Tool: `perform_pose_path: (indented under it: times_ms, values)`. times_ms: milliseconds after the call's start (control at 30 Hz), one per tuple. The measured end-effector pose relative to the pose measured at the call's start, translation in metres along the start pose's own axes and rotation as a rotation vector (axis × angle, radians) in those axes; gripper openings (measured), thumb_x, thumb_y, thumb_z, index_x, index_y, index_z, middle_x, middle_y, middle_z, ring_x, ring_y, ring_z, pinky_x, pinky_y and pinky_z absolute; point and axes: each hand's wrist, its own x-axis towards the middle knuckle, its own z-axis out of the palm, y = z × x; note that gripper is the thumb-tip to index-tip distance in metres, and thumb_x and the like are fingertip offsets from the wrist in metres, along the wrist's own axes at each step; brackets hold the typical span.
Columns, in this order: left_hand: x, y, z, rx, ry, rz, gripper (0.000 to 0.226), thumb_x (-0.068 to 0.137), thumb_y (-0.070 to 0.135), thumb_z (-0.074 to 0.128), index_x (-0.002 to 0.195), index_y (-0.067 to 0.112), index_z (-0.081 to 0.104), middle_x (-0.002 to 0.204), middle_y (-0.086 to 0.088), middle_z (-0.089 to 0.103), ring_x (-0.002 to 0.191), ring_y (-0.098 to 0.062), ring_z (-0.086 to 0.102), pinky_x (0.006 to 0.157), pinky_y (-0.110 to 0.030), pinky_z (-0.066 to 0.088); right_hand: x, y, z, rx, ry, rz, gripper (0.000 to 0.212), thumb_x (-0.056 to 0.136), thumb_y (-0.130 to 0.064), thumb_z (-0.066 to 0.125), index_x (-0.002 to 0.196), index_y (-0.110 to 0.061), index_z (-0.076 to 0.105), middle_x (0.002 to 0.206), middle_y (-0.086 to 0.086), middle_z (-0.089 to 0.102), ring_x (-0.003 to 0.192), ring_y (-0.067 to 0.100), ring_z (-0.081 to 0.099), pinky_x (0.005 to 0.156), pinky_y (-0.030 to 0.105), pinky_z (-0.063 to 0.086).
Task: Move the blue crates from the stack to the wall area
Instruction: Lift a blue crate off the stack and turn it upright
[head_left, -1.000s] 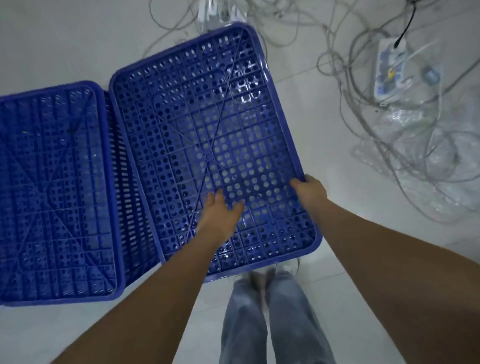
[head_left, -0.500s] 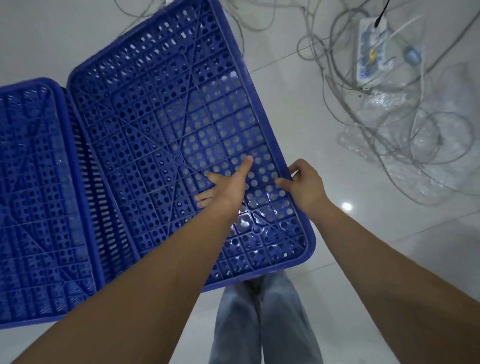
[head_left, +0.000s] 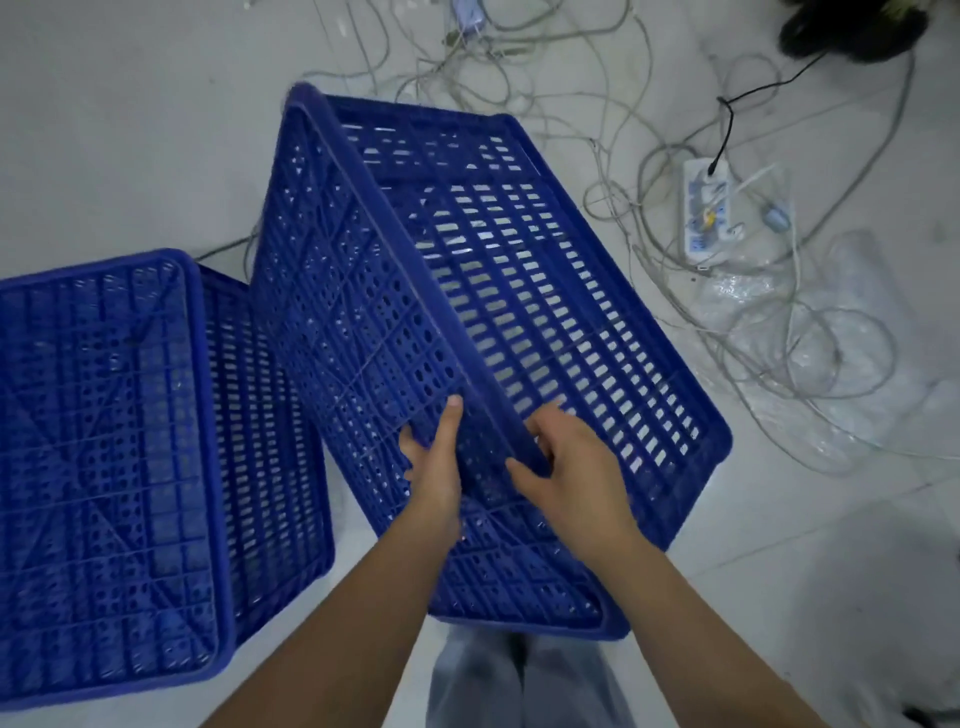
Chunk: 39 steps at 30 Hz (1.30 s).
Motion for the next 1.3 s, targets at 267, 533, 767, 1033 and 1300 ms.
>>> perform_pose_path:
  times_ms: [267, 533, 767, 1033, 1300]
  values:
    - [0.010, -0.043, -0.061, -0.176, -0.070, -0.074, 0.069, 0.092, 0.064, 0.026, 0.127, 0.014, 0.057, 0.123, -0.012, 0.064, 0.110, -0.025, 0.060, 0.093, -0.042, 0.050, -0.020, -0.020, 0.079, -0.241, -0.132, -0.275, 0.030, 0.063, -0.022, 0.078, 0.077, -0.020, 0.051, 0.071, -0.006, 0.059, 0.068, 0.016, 0.058, 0.059, 0.026, 0.048]
    - [0.015, -0.044, -0.061, -0.512, -0.136, -0.285, 0.025, 0.097, 0.025, 0.040, 0.110, 0.010, 0.054, 0.110, -0.019, 0.059, 0.092, -0.033, 0.059, 0.082, -0.043, 0.055, -0.039, 0.054, 0.100, -0.505, -0.169, -0.149, 0.044, 0.033, -0.011, 0.076, 0.067, -0.025, 0.051, 0.050, -0.008, 0.054, 0.045, 0.014, 0.055, 0.040, 0.017, 0.040]
    - [0.022, -0.030, -0.056, -0.143, -0.040, -0.176, 0.030, 0.098, 0.025, 0.038, 0.107, 0.006, 0.058, 0.097, -0.016, 0.066, 0.086, -0.028, 0.063, 0.082, -0.038, 0.050, -0.026, 0.099, 0.054, -0.705, -0.255, -0.252, 0.076, 0.016, -0.008, 0.086, 0.077, -0.022, 0.043, 0.053, -0.006, 0.056, 0.046, 0.016, 0.055, 0.041, 0.020, 0.040]
    - [0.040, 0.001, -0.066, -0.183, 0.213, -0.109, 0.049, 0.095, 0.045, 0.045, 0.127, 0.009, 0.052, 0.118, -0.014, 0.063, 0.093, -0.029, 0.064, 0.080, -0.044, 0.056, -0.026, 0.105, 0.043, -0.717, -0.261, -0.174, 0.062, 0.018, -0.005, 0.092, 0.069, -0.021, 0.062, 0.059, -0.006, 0.058, 0.049, 0.017, 0.056, 0.044, 0.023, 0.033]
    - [0.033, -0.002, -0.062, -0.040, 0.188, -0.077, 0.030, 0.099, 0.016, 0.040, 0.126, 0.006, 0.049, 0.124, -0.017, 0.061, 0.090, -0.029, 0.063, 0.076, -0.042, 0.053, -0.027, 0.109, 0.042, -0.731, -0.236, -0.151, 0.080, 0.011, -0.003, 0.090, 0.078, -0.023, 0.050, 0.061, -0.004, 0.058, 0.051, 0.020, 0.056, 0.047, 0.025, 0.042]
